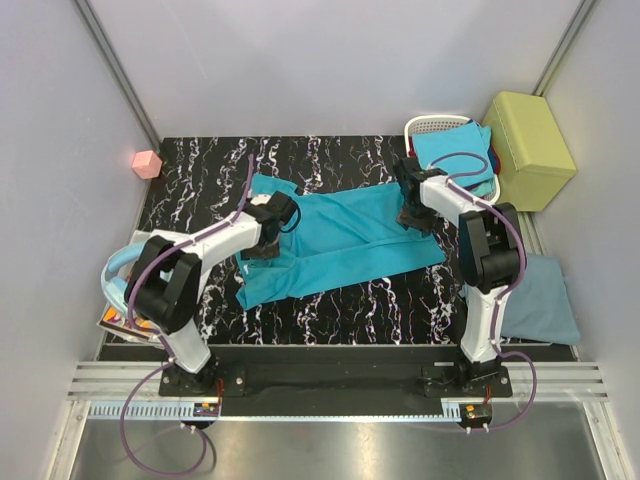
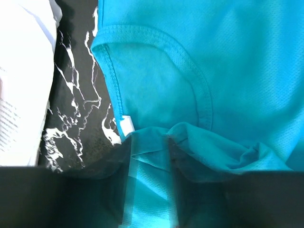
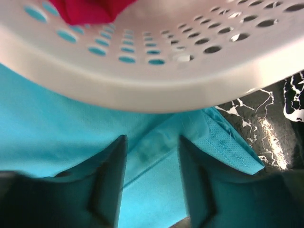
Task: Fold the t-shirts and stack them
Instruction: Fold the flattened tshirt in 1/3 of the way
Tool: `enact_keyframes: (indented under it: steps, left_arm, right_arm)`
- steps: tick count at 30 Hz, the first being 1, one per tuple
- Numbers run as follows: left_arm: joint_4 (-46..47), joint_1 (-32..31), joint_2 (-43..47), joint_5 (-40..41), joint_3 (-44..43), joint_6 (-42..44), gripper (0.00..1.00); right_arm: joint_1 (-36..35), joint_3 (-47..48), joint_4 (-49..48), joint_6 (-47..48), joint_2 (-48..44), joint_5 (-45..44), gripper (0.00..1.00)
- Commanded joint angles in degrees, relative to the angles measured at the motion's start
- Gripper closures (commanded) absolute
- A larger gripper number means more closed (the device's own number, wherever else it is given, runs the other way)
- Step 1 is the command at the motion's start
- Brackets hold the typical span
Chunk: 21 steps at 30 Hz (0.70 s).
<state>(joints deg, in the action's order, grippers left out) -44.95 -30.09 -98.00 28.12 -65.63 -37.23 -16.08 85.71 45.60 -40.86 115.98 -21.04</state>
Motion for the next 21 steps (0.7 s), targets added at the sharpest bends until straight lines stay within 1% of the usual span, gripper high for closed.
enact_keyframes:
  steps: [1, 2, 3, 6, 9, 10, 12, 13, 14, 15, 16, 19, 21]
  left_arm:
    - [1.53, 0.03, 5.61, 4.65, -2.58, -0.12, 0.39]
    - [1.44, -0.06, 7.28, 5.19, -2.58, -0.29, 0.32]
    - [1.18, -0.06, 10.42, 5.54, -2.49, -0.30, 0.30]
    - [-0.22, -0.59, 15.88, 4.67, -2.49, -0.56, 0.26]
    - [-1.54, -2.69, 19.67, 2.91, -1.01, -2.31, 0.25]
    - [-1.63, -4.79, 20.38, 1.60, -0.30, -3.62, 0.25]
    - [-2.16, -7.34, 21.52, -0.16, 1.89, -5.56, 0.26]
    - [-2.16, -10.23, 21.79, -0.69, 2.77, -7.48, 0.27]
    - [-2.07, -11.82, 21.88, -1.39, 4.35, -8.55, 0.28]
    - [-1.99, -13.49, 21.71, -2.44, 4.89, -10.30, 0.29]
    - [-1.98, -16.90, 21.36, -2.89, 5.33, -10.92, 0.30]
    - [-1.89, -22.89, 18.90, -3.69, 6.04, -11.55, 0.31]
    - [-1.72, -24.31, 16.70, -4.21, 6.82, -11.81, 0.30]
  right_arm:
    - [-0.62, 2.27, -1.83, 2.10, -5.67, -6.37, 0.35]
    - [-0.88, 2.01, -1.92, 2.28, -8.20, -6.91, 0.32]
    - [-0.89, 1.74, -1.75, 2.63, -9.71, -7.09, 0.29]
    - [-1.76, -1.06, -1.83, 3.06, -15.42, -6.21, 0.27]
    - [-4.57, -5.98, -1.75, 2.54, -20.87, -5.33, 0.28]
    - [-5.19, -9.21, -2.01, 2.28, -22.10, -4.11, 0.29]
    - [-7.20, -12.48, -1.57, 1.06, -24.66, -2.52, 0.31]
    - [-7.82, -15.98, -1.66, 0.61, -26.32, -1.21, 0.34]
    - [-8.61, -17.75, -1.75, 0.17, -27.12, -0.59, 0.36]
    - [-10.27, -20.99, -2.01, -0.79, -27.91, 0.03, 0.37]
    - [-11.42, -22.33, -2.10, -1.15, -29.48, 0.55, 0.37]
    - [-13.97, -26.72, -2.27, -2.64, -31.86, 1.34, 0.37]
    - [-14.33, -28.14, -2.54, -3.34, -32.31, 1.35, 0.37]
